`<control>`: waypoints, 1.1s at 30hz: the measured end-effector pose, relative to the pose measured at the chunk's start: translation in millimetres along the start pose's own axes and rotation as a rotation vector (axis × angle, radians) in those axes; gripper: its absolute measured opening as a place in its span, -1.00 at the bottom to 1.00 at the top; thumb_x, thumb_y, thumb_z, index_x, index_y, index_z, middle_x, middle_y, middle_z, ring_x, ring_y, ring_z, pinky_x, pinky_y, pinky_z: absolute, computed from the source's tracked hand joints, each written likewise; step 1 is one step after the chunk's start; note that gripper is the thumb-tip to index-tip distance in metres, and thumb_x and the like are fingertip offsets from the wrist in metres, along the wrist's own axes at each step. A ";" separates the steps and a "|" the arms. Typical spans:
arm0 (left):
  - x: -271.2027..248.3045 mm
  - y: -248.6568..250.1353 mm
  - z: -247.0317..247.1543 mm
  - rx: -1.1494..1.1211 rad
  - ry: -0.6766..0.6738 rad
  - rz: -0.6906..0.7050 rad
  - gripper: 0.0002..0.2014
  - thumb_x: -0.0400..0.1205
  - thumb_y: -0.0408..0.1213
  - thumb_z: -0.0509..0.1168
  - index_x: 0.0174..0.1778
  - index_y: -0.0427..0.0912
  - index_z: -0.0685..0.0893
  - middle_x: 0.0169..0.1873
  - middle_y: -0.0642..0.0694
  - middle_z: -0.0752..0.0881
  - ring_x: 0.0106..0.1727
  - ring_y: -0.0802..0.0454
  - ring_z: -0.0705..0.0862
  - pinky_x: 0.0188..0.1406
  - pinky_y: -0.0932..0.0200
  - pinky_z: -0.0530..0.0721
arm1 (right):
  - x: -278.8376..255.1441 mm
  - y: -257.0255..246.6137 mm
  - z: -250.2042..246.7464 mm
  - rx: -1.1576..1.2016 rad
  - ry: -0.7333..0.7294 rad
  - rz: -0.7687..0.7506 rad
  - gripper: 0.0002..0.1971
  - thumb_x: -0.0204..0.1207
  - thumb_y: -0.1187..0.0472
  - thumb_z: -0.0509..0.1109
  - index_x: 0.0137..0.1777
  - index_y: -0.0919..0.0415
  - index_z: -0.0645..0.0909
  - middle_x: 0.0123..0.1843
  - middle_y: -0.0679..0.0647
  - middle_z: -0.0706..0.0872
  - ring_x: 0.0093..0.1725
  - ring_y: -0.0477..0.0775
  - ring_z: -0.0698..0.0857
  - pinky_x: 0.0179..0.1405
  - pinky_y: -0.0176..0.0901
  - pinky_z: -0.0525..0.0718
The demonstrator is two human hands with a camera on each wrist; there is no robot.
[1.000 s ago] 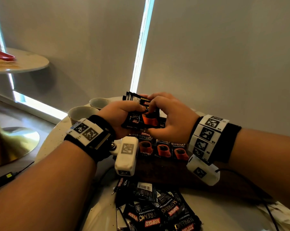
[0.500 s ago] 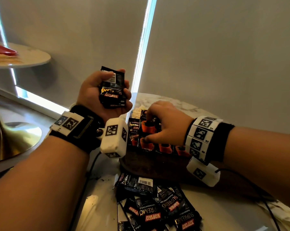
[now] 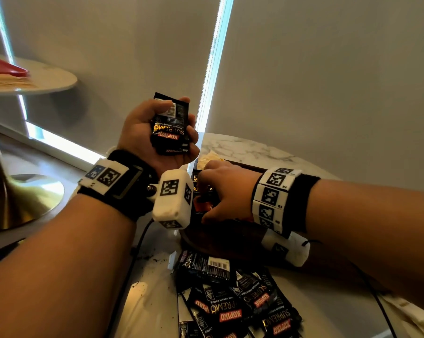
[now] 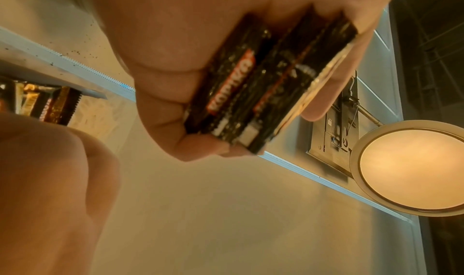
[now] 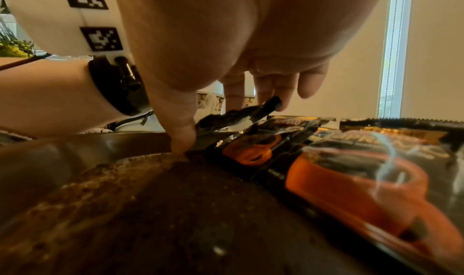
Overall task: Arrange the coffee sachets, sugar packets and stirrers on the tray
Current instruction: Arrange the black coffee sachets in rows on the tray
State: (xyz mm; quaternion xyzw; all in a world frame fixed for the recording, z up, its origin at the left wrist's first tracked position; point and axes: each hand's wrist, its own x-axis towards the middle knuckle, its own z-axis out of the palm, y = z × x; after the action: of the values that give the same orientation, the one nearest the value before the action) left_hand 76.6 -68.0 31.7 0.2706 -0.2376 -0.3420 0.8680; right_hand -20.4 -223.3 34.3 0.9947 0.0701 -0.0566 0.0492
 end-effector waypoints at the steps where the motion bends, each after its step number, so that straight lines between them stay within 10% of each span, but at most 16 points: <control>1: 0.1 -0.4 0.1 -0.002 0.003 0.002 -0.63 0.45 -0.09 0.25 0.17 -0.04 0.68 -0.10 -0.06 0.66 -0.24 0.05 0.64 -0.23 0.14 0.63 | 0.7 -0.4 -0.1 -0.004 0.000 0.001 -0.30 0.32 -0.25 0.61 0.42 -0.02 0.53 0.33 -0.06 0.50 0.28 0.01 0.54 0.26 0.04 0.70; 17: -0.5 -3.7 0.7 0.014 -0.008 -0.019 -0.61 0.47 -0.09 0.25 0.22 -0.05 0.65 -0.09 -0.07 0.67 -0.23 0.05 0.65 -0.23 0.13 0.61 | 3.1 1.2 4.1 -0.046 -0.046 -0.021 -0.27 0.39 -0.33 0.53 0.51 -0.07 0.50 0.39 -0.06 0.47 0.37 0.03 0.46 0.35 0.02 0.59; 33: 2.7 -13.1 2.3 0.071 0.133 -0.199 -0.44 0.37 -0.01 0.34 0.29 -0.12 0.55 -0.18 -0.09 0.60 -0.30 0.04 0.57 -0.24 0.12 0.52 | -19.7 33.1 -14.6 0.222 0.267 0.070 -0.61 0.46 -0.17 0.52 0.22 -0.11 0.58 0.22 -0.12 0.52 0.20 -0.10 0.52 0.24 -0.12 0.64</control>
State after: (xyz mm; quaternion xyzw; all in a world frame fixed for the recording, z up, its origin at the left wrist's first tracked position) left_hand 70.9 -78.8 25.7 0.3453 -0.1635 -0.3994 0.8334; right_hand -33.5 -257.0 54.1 0.9945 0.0344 0.0704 -0.0689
